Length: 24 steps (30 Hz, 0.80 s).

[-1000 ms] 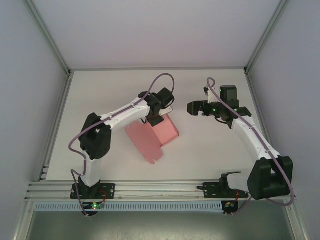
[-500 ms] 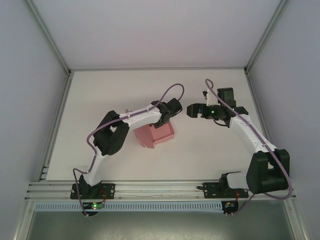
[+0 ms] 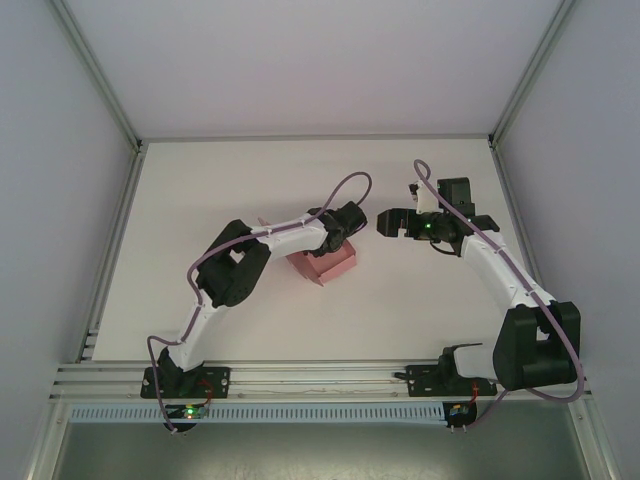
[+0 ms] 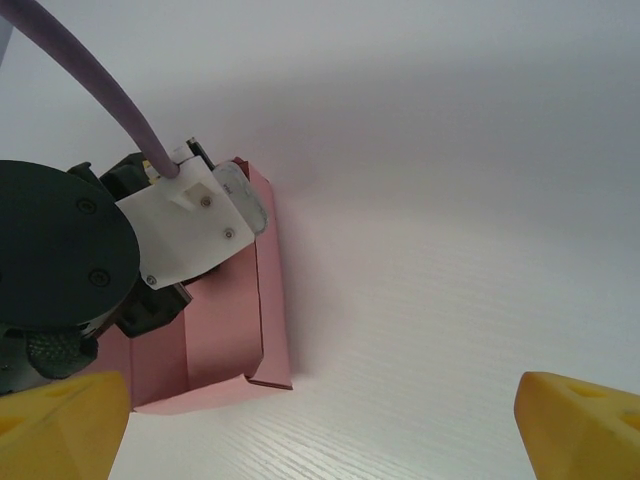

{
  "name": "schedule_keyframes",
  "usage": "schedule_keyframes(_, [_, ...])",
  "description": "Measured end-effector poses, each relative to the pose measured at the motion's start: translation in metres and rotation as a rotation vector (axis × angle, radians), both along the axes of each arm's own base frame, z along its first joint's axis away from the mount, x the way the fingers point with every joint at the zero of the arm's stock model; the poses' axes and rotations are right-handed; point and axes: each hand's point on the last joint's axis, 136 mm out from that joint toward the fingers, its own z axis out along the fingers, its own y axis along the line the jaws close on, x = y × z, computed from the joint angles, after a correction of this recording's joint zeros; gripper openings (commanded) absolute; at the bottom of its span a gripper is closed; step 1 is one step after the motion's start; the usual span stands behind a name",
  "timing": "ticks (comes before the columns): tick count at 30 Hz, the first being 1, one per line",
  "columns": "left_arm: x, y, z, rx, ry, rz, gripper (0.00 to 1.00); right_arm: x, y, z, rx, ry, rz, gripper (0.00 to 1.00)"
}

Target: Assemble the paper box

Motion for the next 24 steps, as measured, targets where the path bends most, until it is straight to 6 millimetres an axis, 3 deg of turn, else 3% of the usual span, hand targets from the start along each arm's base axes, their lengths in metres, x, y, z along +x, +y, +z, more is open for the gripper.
schedule_keyframes(3, [-0.001,-0.006,0.006,-0.052,0.003,0.004,0.52,0.000,0.000,0.000,0.000,0.000,0.000,0.98])
schedule_keyframes(6, [-0.002,-0.014,0.024,-0.122,-0.007,0.004,0.57,0.000,0.000,0.000,0.000,0.000,0.000,0.98])
schedule_keyframes(13, [0.008,-0.034,0.114,-0.324,-0.132,0.003,0.72,0.000,0.000,-0.001,0.000,0.001,0.000,0.98])
schedule_keyframes(17, [0.004,-0.023,0.165,-0.451,-0.212,0.086,0.82,0.001,0.003,-0.010,-0.004,0.028,0.009,0.92])
schedule_keyframes(19, [-0.001,-0.003,0.186,-0.539,-0.240,0.182,0.81,0.002,0.011,-0.022,-0.013,0.064,0.034,0.88])
schedule_keyframes(21, [-0.007,0.035,0.194,-0.631,-0.246,0.319,0.78,0.005,0.025,-0.034,-0.024,0.097,0.076,0.84])
schedule_keyframes(24, [-0.023,0.111,0.175,-0.739,-0.227,0.571,0.73,0.016,0.054,-0.049,-0.050,0.135,0.144,0.79])
